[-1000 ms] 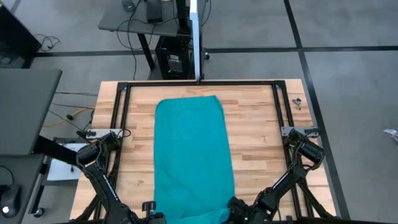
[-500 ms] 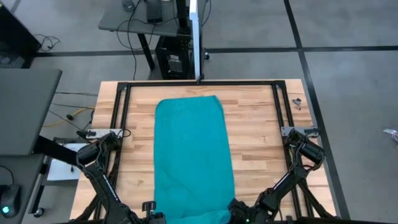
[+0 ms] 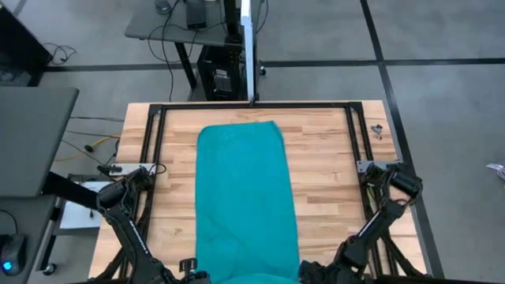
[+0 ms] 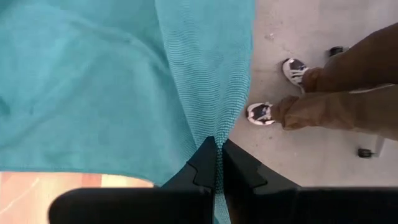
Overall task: Roll towel
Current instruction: Fold the blue towel
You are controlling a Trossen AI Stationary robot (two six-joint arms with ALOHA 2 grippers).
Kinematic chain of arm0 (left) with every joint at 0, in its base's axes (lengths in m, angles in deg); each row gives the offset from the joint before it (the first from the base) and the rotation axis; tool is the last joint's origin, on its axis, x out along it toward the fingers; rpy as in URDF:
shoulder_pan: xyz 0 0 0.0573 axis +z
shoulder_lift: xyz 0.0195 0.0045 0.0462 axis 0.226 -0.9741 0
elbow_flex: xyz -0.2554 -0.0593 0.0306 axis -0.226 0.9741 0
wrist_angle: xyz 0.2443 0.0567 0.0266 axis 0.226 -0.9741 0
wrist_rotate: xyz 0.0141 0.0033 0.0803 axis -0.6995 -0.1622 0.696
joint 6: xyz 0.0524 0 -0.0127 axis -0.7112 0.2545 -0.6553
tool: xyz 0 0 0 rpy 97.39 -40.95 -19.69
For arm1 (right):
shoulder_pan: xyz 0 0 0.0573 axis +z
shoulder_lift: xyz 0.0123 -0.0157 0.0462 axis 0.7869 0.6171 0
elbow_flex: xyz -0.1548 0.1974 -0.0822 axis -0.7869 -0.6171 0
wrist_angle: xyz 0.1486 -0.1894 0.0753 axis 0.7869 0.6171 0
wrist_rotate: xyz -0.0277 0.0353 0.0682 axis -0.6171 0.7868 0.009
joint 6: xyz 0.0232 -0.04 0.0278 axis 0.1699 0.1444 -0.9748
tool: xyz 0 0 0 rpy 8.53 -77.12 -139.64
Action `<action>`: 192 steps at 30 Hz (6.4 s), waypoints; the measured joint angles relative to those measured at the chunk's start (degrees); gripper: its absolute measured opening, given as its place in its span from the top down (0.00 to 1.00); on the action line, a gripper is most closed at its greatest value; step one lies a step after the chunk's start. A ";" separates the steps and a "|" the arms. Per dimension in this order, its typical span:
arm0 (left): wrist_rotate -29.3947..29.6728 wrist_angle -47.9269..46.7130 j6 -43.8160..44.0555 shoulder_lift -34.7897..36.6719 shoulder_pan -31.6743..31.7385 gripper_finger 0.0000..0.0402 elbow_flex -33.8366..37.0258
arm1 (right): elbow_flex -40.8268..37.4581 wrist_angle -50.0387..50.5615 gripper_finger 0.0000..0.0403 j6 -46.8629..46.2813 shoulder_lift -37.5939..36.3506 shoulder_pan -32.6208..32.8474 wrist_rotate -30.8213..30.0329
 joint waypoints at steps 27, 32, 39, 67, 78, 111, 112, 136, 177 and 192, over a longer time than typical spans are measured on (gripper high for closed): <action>-1.79 -6.22 -6.41 21.48 14.66 1.00 15.37 | -4.28 26.26 1.00 11.52 -21.29 -10.40 4.49; -5.60 8.33 -8.08 32.20 18.95 1.00 33.56 | -9.19 21.12 1.00 14.09 -25.54 -15.70 9.09; -8.32 15.65 -13.94 45.32 27.70 1.00 50.24 | -16.89 16.06 1.00 16.57 -30.51 -27.42 17.38; -14.21 15.30 -57.37 58.03 71.79 1.00 64.42 | -25.12 16.11 1.00 39.45 -31.91 -81.62 36.12; -16.09 15.56 -65.82 51.30 87.40 1.00 64.40 | -25.11 8.65 1.00 50.74 -22.57 -93.45 40.41; -16.75 29.43 -79.84 42.03 108.03 1.00 62.52 | -11.84 3.01 1.00 52.47 -6.62 -103.65 40.22; -16.74 29.60 -79.87 42.03 108.19 1.00 62.52 | -11.84 3.30 1.00 52.71 -6.61 -103.81 40.22; -17.70 28.93 -79.43 42.05 108.47 1.00 62.52 | -11.84 2.54 0.49 71.30 -11.18 -102.38 42.89; -17.75 28.87 -78.53 42.07 108.47 1.00 62.52 | 10.30 36.86 0.83 101.31 2.38 -92.87 20.34; -18.88 28.89 -78.59 42.07 108.47 1.00 62.52 | 10.28 39.12 0.40 105.63 2.41 -91.58 20.94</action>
